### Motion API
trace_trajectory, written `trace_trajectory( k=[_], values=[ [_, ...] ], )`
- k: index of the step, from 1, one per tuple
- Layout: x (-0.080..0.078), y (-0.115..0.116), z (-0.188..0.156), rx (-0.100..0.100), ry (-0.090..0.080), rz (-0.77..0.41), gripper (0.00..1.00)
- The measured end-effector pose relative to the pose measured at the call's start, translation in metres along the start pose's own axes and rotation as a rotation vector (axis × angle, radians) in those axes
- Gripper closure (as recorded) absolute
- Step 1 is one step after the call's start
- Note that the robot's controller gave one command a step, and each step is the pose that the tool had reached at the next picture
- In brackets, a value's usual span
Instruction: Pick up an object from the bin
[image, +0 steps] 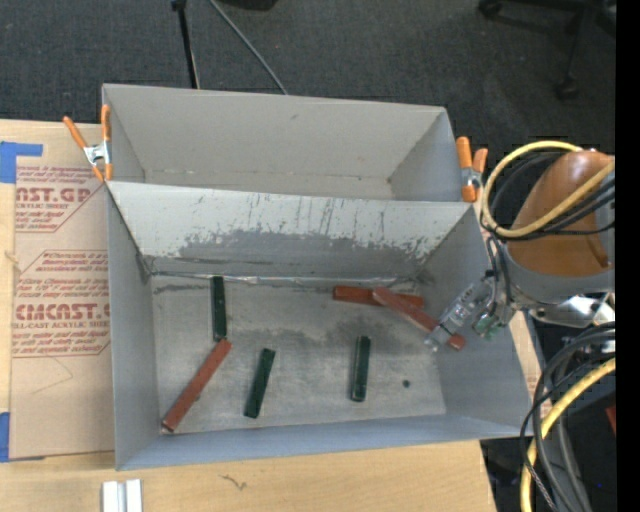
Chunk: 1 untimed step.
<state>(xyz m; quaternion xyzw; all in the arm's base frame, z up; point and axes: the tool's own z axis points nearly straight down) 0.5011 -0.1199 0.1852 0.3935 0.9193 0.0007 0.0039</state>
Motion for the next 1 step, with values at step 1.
trace_trajectory(
  k=[1],
  values=[
    [-0.0004,0.0007,-0.0134,0.003,0.005,-0.001,1.0]
  ],
)
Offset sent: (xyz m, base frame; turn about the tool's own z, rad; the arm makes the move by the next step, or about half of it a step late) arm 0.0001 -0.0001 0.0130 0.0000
